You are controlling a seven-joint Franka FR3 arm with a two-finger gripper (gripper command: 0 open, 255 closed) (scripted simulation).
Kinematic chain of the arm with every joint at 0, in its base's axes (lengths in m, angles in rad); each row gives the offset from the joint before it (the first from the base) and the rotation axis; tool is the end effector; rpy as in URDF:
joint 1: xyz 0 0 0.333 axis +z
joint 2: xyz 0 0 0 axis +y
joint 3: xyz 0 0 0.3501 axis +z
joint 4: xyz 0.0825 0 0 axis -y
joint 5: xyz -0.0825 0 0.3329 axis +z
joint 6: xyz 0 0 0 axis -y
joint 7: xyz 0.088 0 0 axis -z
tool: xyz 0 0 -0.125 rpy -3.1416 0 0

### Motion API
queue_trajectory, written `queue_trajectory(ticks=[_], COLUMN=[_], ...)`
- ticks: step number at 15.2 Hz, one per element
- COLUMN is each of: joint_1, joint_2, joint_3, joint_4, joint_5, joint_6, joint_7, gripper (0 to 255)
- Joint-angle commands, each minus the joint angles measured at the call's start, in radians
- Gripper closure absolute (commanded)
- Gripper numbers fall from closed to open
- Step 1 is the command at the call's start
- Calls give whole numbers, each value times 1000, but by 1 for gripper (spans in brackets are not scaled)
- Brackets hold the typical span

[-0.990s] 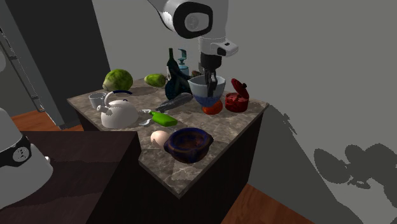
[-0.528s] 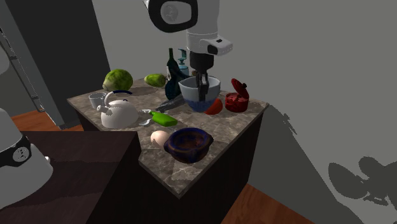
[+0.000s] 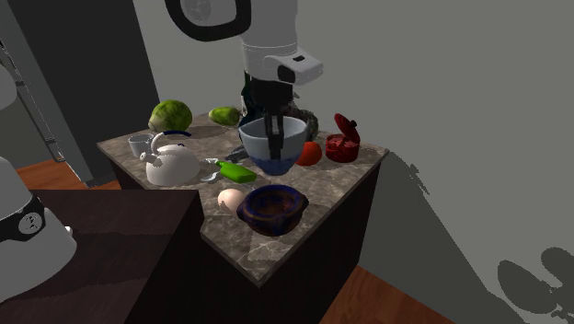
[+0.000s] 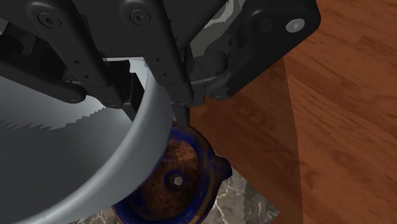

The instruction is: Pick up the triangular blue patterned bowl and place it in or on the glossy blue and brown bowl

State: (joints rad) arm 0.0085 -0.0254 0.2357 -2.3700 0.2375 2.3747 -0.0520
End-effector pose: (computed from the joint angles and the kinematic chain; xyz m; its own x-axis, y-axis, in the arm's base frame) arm 0.4465 0.1172 0.3893 0.9919 0.1249 0.0244 0.1272 -0.9787 -0.1613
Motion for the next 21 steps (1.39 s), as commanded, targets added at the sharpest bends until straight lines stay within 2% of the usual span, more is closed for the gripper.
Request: queue_trajectory(ticks=[1,17,21], joint_1=[-1,6,7], joint_2=[13,196,205], joint_3=[-2,1,1], joint_4=[-13,-52,-52], joint_5=[3,2,1], joint_6=[25,245,255], joint_7=[-10,-34,-35], gripper=[255,255,255])
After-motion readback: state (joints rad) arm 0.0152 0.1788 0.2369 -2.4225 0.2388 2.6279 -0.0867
